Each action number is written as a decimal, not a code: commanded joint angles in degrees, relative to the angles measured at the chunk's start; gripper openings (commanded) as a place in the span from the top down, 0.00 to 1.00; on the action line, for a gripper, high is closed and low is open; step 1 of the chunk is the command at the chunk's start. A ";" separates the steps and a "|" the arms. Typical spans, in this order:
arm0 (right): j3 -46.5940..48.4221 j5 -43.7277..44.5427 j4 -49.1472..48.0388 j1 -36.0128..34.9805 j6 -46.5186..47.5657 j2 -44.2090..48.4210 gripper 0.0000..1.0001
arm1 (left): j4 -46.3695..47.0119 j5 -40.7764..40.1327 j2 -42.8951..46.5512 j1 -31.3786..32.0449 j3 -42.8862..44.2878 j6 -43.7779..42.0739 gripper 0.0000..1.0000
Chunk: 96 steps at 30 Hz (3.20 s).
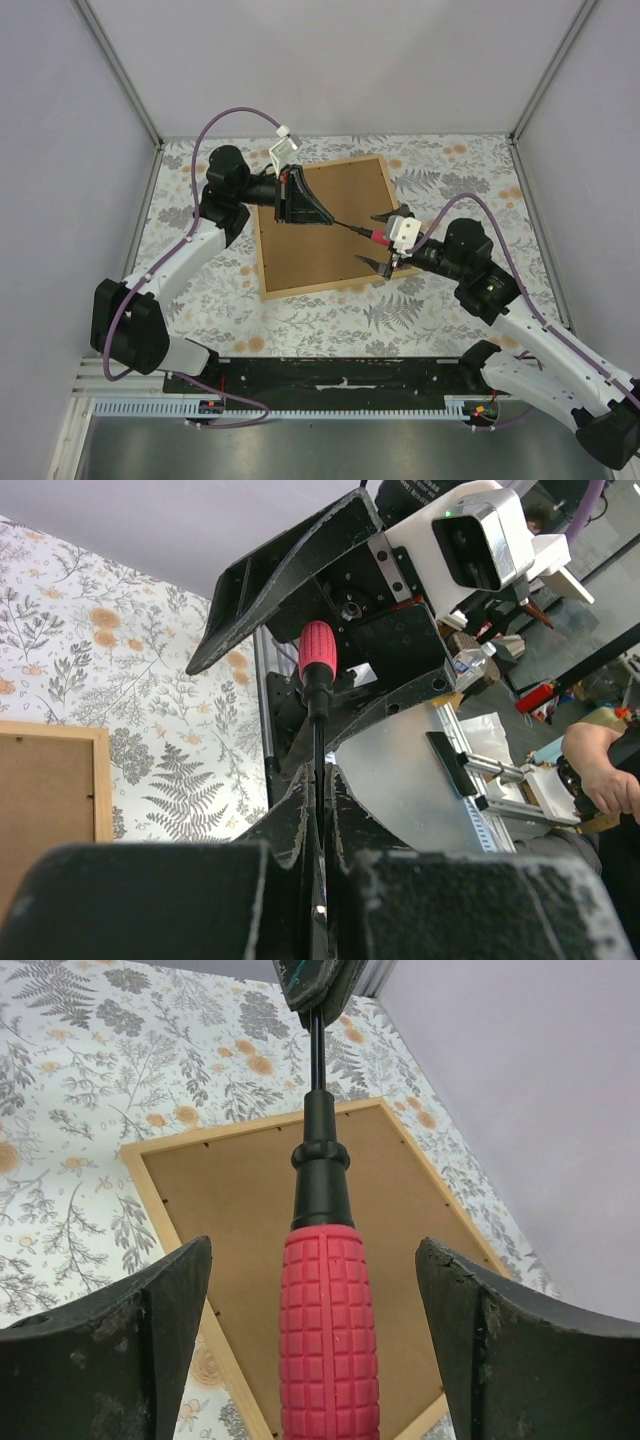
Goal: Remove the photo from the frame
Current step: Pick up the screwdriver from the center of the board.
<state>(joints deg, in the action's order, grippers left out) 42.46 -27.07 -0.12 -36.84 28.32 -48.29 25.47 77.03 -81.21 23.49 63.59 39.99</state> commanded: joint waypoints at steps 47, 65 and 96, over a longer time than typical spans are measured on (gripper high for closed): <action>13.45 -38.06 -26.49 8.98 -57.73 -19.82 0.28 | 10.14 -6.45 6.06 -6.08 2.41 4.50 0.98; 6.32 -33.22 -52.26 13.37 -80.87 -20.17 0.35 | 13.99 -12.61 7.12 -5.91 -0.48 4.84 0.98; 4.74 -23.64 -49.19 15.39 -84.65 -22.63 0.48 | 13.99 -16.04 9.14 -4.59 -7.17 2.64 0.98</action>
<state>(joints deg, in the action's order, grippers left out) 46.74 -53.60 -50.87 -21.96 -58.48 -72.07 39.05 62.67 -73.41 18.87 56.66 44.88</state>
